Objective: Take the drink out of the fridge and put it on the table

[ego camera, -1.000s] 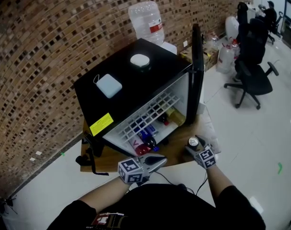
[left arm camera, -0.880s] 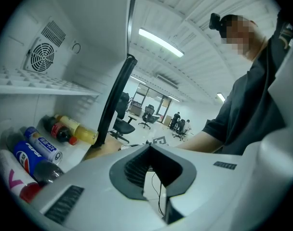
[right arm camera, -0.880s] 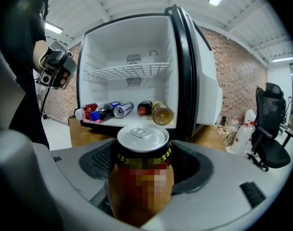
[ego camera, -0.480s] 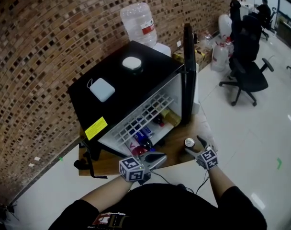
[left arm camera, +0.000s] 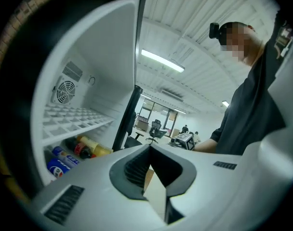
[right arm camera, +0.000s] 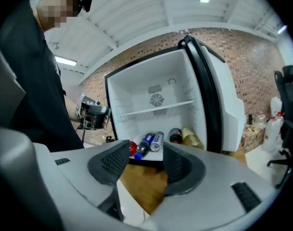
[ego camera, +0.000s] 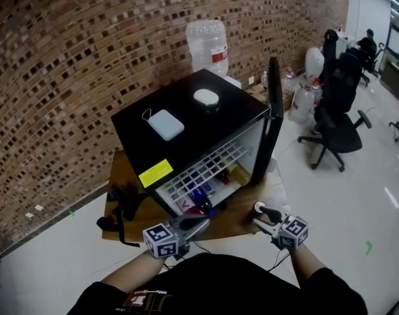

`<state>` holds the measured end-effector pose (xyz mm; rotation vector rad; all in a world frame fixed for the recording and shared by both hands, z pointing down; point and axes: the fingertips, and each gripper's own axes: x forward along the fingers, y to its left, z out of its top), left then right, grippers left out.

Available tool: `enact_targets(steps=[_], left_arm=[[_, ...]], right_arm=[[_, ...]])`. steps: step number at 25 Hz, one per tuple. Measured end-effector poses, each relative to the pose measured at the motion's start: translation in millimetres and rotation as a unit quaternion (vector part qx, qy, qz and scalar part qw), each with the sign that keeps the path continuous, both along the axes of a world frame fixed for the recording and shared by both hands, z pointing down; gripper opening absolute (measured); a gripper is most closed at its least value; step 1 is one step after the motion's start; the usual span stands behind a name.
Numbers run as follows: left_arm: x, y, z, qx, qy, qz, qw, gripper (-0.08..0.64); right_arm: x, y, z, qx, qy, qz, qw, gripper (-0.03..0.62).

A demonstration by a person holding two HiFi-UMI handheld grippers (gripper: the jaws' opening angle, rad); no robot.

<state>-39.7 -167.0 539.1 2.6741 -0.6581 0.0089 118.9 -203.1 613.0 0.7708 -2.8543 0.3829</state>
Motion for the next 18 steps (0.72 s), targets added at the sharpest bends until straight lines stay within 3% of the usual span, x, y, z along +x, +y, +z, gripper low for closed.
enact_targets(steps=[6, 10, 18], left_arm=[[-72.8, 29.6, 0.4, 0.015, -0.022, -0.049, 0.9984, -0.003], [-109.7, 51.8, 9.6, 0.019, -0.040, -0.078, 0.9960, -0.003], [-163.9, 74.4, 20.3, 0.015, -0.034, -0.138, 0.9898, -0.003]], right_arm=[[-61.3, 23.1, -29.7, -0.042, -0.057, -0.050, 0.996, -0.009], [-85.2, 30.8, -33.9, -0.047, -0.052, -0.067, 0.995, -0.012], [-117.3, 37.8, -25.5, -0.073, -0.055, -0.084, 0.992, -0.011]])
